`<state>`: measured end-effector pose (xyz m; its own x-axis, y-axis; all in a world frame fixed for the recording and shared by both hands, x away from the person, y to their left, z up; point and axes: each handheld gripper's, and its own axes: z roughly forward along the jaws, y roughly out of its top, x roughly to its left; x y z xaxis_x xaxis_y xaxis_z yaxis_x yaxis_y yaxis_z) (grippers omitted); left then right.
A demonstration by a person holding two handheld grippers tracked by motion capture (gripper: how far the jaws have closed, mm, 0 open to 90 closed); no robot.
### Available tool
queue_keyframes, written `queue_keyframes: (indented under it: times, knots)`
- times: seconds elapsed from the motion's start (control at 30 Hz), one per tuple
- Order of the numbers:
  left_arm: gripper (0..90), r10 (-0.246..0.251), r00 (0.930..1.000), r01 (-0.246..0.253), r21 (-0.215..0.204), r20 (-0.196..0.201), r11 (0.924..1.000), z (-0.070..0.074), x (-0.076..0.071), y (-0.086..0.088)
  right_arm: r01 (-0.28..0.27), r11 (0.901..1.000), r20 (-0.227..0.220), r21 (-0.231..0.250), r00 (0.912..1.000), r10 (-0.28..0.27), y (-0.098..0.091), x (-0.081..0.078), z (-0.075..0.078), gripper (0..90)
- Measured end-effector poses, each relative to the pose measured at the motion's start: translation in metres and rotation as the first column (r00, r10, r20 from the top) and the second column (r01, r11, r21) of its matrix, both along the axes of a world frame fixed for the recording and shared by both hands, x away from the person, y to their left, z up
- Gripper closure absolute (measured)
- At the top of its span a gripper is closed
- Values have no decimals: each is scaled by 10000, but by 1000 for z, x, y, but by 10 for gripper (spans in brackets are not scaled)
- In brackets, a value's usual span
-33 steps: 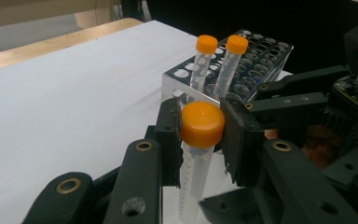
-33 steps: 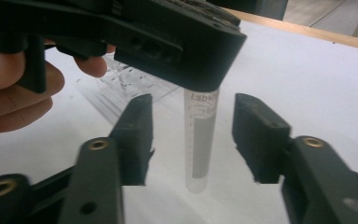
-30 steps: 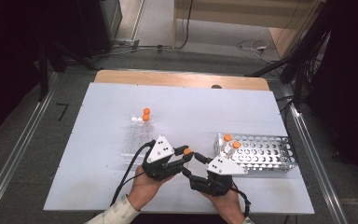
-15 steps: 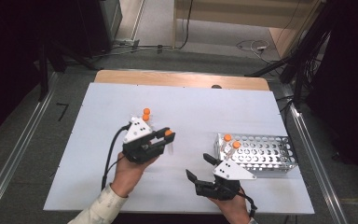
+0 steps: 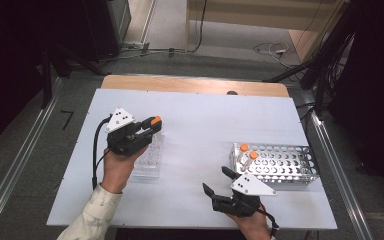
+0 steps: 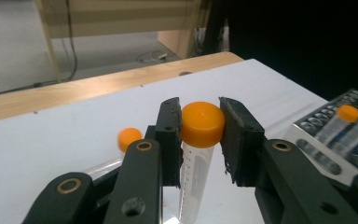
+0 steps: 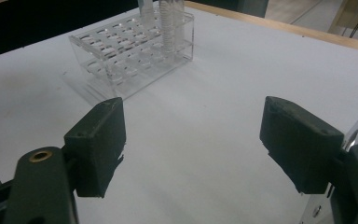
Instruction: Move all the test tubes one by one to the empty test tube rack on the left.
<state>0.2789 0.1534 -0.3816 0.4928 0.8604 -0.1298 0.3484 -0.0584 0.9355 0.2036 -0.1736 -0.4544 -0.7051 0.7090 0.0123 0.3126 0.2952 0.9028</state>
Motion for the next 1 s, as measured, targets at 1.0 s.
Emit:
queue_keyframes:
  times: [1.0]
  knots:
    - [692,819,9948,-721,1498,-607,9861,-45,13,-11,90,9999,-20,-103,10000,-90,0,-1,-2,215]
